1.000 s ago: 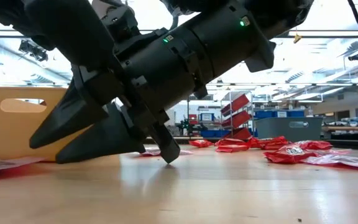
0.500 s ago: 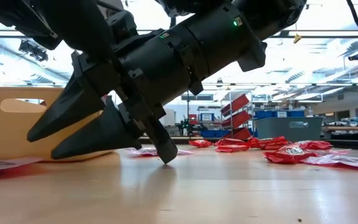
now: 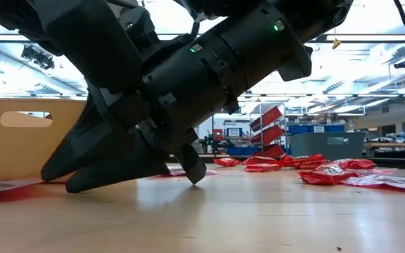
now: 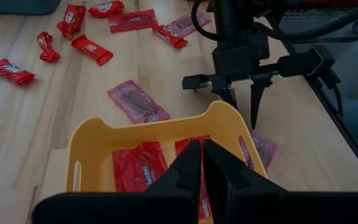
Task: Sort candy
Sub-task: Put the red candy pack into the yellow bin
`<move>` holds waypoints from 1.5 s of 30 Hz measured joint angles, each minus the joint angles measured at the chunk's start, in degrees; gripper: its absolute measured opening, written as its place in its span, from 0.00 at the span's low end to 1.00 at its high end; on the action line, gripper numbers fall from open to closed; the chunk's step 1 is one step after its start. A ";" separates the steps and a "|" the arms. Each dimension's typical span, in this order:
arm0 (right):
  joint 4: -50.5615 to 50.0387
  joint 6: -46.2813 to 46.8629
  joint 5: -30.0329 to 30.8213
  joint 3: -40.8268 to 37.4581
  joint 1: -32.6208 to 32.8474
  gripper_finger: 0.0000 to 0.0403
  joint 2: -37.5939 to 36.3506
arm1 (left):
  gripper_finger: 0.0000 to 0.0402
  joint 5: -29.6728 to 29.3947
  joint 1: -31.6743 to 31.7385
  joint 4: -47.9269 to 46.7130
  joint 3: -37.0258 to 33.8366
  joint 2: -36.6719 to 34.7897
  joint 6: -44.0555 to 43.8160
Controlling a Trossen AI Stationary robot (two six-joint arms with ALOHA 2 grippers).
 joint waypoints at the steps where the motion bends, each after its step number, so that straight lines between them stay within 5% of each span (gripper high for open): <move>1: -0.42 0.03 0.12 0.00 0.00 0.23 0.00 | 0.05 0.00 0.00 0.00 0.00 0.00 -0.02; 12: -9.44 -4.17 -7.43 -0.24 0.58 0.01 -3.59 | 0.05 -0.09 0.00 -0.03 0.00 0.00 -0.41; 26: 11.18 -16.39 1.32 -0.28 0.59 0.00 0.33 | 0.05 -0.33 0.00 2.89 0.00 0.04 -0.17; 45: -4.27 -9.17 -0.74 0.27 1.16 0.00 0.34 | 0.05 -0.31 0.00 2.75 0.00 0.04 -0.22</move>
